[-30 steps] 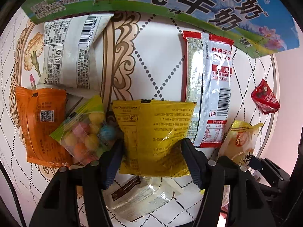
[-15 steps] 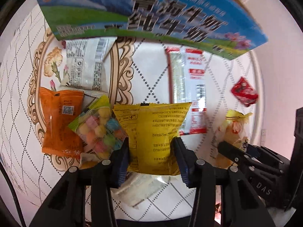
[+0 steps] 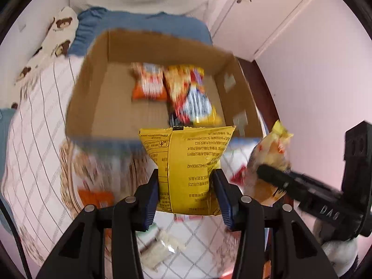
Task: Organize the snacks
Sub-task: 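Carry both bags into the cardboard box and open both tools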
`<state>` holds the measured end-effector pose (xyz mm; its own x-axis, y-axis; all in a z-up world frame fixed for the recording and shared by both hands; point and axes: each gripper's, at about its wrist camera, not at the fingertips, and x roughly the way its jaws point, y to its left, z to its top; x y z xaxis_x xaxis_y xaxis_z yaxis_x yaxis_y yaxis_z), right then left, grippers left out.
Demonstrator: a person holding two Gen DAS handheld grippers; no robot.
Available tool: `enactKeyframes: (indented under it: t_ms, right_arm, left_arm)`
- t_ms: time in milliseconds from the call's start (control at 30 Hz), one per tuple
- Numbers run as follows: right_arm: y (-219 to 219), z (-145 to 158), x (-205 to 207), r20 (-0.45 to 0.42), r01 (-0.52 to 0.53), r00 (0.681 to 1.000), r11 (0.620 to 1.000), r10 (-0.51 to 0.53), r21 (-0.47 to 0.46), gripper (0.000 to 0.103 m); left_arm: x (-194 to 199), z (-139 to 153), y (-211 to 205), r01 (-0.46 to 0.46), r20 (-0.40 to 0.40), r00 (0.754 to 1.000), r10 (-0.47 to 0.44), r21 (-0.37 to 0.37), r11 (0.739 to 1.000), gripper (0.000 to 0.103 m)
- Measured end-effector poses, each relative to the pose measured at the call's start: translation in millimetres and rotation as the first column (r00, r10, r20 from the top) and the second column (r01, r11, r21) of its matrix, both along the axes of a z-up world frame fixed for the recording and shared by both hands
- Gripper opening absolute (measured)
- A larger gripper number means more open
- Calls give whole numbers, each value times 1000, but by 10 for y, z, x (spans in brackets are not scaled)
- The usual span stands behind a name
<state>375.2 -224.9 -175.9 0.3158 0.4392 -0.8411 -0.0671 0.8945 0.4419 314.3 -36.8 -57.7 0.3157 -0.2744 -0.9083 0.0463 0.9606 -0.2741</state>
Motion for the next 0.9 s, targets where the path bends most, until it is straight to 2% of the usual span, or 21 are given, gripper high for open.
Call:
enactKeyframes:
  t_ms: [100, 167, 367, 600, 667, 700, 733, 767, 833, 867, 900]
  right_arm:
    - [71, 90, 463, 37, -6, 999, 997, 9, -74, 44]
    - [137, 69, 770, 38, -12, 999, 992, 17, -129, 44]
    - [294, -207, 1589, -23, -5, 1000, 980, 0, -199, 44]
    - [379, -602, 2148, -89, 22, 995, 966, -47, -257, 45]
    - [341, -723, 2239, -107, 49, 991, 967, -78, -251, 52]
    - [328, -757, 2256, -113, 53, 990, 968, -83, -247, 68]
    - [315, -806, 2278, -118, 56, 989, 969, -86, -242, 92]
    - [319, -830, 2288, -124, 53, 989, 970, -84, -236, 99]
    - [339, -876, 2278, -145, 39, 987, 970, -76, -239, 100]
    - [339, -897, 2282, -151, 39, 986, 969, -77, -243, 100]
    - [344, -911, 2280, -156, 33, 985, 968, -74, -250, 100]
  left_arm:
    - [435, 38, 115, -13, 15, 1000, 13, 37, 999, 42]
    - [729, 3, 237, -30, -3, 1000, 30, 42, 999, 42]
    - [1522, -222, 472, -61, -48, 997, 68, 135, 989, 42]
    - [2187, -566, 644, -63, -91, 992, 88, 251, 966, 43]
    - [2285, -649, 666, -61, -102, 990, 92, 273, 960, 44]
    - [2328, -684, 681, -60, -112, 989, 94, 273, 960, 44]
    - [2367, -719, 701, -65, -121, 988, 100, 264, 962, 45]
    - [2404, -738, 722, -74, -121, 987, 107, 253, 965, 48]
    - [2449, -753, 724, -69, -118, 988, 98, 228, 971, 70]
    - [2464, -757, 722, -65, -115, 989, 93, 222, 973, 92]
    - [2464, -751, 715, -67, -104, 990, 92, 223, 972, 99]
